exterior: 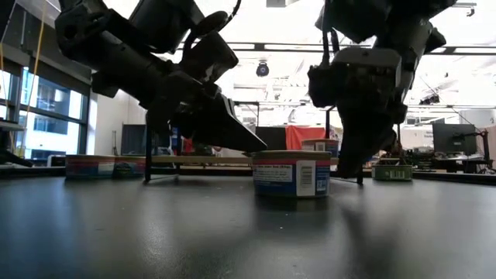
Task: Stack canned seafood by type on shelf
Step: Put the blue and pink tuna can on the shelf
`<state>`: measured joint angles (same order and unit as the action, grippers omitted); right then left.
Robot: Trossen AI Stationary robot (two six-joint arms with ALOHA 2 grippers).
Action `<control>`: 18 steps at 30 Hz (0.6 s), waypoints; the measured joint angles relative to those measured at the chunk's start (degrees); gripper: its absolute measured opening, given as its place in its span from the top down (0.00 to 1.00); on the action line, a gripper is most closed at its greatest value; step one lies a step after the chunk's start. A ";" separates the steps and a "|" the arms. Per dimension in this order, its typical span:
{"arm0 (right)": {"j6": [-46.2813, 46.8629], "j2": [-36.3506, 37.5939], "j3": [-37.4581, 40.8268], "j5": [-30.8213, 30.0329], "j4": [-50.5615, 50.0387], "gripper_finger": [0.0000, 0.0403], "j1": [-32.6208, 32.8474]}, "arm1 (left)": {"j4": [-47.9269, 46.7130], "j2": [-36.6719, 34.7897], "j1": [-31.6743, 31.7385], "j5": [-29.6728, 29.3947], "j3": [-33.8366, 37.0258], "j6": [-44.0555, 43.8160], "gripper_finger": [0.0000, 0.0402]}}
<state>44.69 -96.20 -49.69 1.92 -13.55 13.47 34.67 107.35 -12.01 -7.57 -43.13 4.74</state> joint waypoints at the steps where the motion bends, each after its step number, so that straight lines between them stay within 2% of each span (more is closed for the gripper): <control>1: 0.04 -0.24 0.00 -0.03 0.62 1.00 0.01 | 0.11 0.23 0.00 0.01 -0.01 0.00 1.00; 9: -1.78 -0.08 -2.84 1.12 1.68 1.00 0.05 | -1.17 1.38 0.00 0.75 -0.09 -0.09 1.00; 14: -3.71 -0.03 -6.26 1.13 2.29 1.00 0.07 | -5.77 -0.09 0.34 -0.48 -0.09 0.00 1.00; 18: -6.14 0.20 -8.69 -1.39 2.58 1.00 -0.29 | -12.06 -1.10 0.76 0.40 0.45 0.04 1.00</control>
<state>38.55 -96.00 -58.38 0.54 -10.97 13.18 22.62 106.25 -11.25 -7.18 -42.68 4.78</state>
